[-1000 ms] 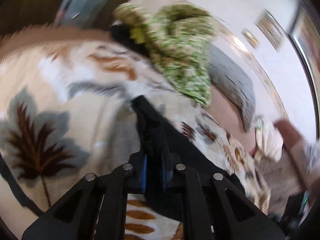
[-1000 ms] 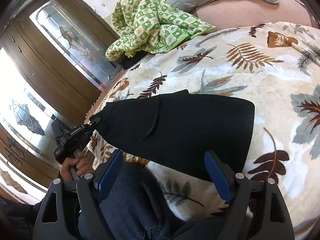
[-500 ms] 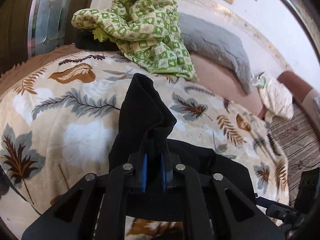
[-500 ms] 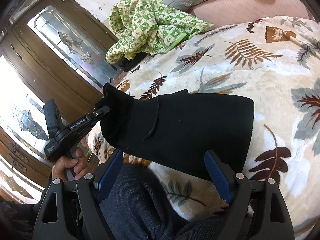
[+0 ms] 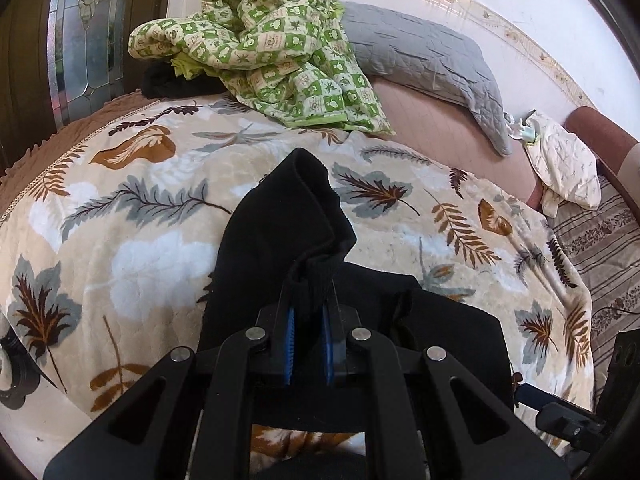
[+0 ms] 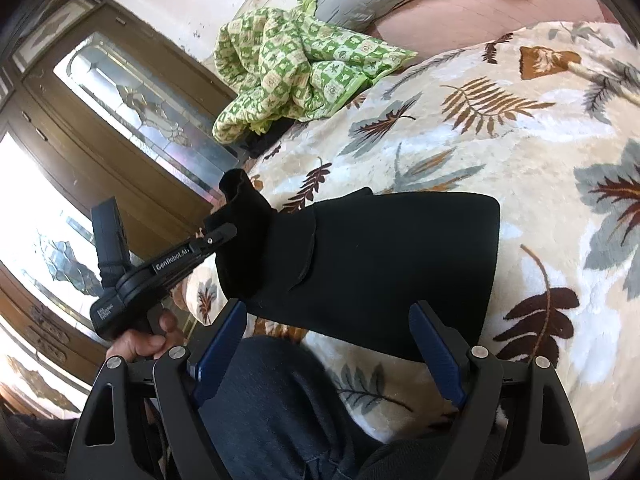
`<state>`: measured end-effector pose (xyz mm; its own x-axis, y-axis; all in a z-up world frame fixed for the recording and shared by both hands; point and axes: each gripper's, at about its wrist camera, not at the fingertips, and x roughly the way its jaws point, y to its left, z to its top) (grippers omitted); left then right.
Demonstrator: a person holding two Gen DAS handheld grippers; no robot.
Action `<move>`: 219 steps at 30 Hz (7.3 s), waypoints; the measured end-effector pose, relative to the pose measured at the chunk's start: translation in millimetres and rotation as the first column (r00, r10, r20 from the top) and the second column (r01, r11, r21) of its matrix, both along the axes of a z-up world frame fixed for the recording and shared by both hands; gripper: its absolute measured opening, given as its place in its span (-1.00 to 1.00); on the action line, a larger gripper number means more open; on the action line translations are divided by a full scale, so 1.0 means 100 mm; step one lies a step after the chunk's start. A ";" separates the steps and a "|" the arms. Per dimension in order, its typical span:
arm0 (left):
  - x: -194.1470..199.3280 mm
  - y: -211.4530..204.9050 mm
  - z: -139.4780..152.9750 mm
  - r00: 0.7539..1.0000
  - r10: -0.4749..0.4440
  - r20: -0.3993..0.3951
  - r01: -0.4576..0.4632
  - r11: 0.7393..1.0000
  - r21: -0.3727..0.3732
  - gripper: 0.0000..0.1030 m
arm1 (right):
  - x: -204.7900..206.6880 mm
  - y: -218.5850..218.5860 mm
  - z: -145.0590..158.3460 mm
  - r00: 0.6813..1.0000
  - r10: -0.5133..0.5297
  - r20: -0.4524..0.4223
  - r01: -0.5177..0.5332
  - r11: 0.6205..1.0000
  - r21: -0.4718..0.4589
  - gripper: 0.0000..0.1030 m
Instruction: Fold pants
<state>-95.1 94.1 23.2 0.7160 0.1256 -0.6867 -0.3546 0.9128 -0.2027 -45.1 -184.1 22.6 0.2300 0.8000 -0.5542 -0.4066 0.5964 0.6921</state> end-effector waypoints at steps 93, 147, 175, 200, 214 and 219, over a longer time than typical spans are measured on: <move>0.46 -0.38 -0.63 0.647 -0.746 -0.157 0.717 0.666 -0.204 -0.98 | 0.26 0.41 -0.29 0.806 0.587 0.076 -0.456 0.699 -0.551 0.16; 0.54 -0.45 -0.34 0.652 -0.744 -0.150 0.731 0.668 -0.139 -0.85 | 0.48 0.46 0.10 0.799 0.504 0.329 -0.294 0.804 -0.517 0.20; 0.45 -0.17 -0.27 0.766 -0.642 -0.014 0.628 0.753 -0.197 -0.63 | 0.38 0.29 0.02 0.888 0.395 0.237 -0.278 0.870 -0.408 0.43; 0.78 0.12 -0.44 0.823 -0.566 0.048 0.511 0.700 -0.499 -0.62 | 0.82 -0.44 -0.32 0.989 0.149 0.015 -0.149 0.989 -0.019 -0.47; 1.70 -0.47 -0.76 0.820 -0.567 -0.078 0.461 0.736 -0.496 -0.22 | 1.60 -1.11 -0.68 0.981 -0.080 -0.179 0.065 0.994 -0.089 -0.17; 1.51 -0.39 -0.40 0.852 -0.522 -0.034 0.479 0.805 -0.349 -0.21 | 1.37 -1.18 -0.29 0.992 -0.128 -0.008 0.124 0.971 -0.204 -0.17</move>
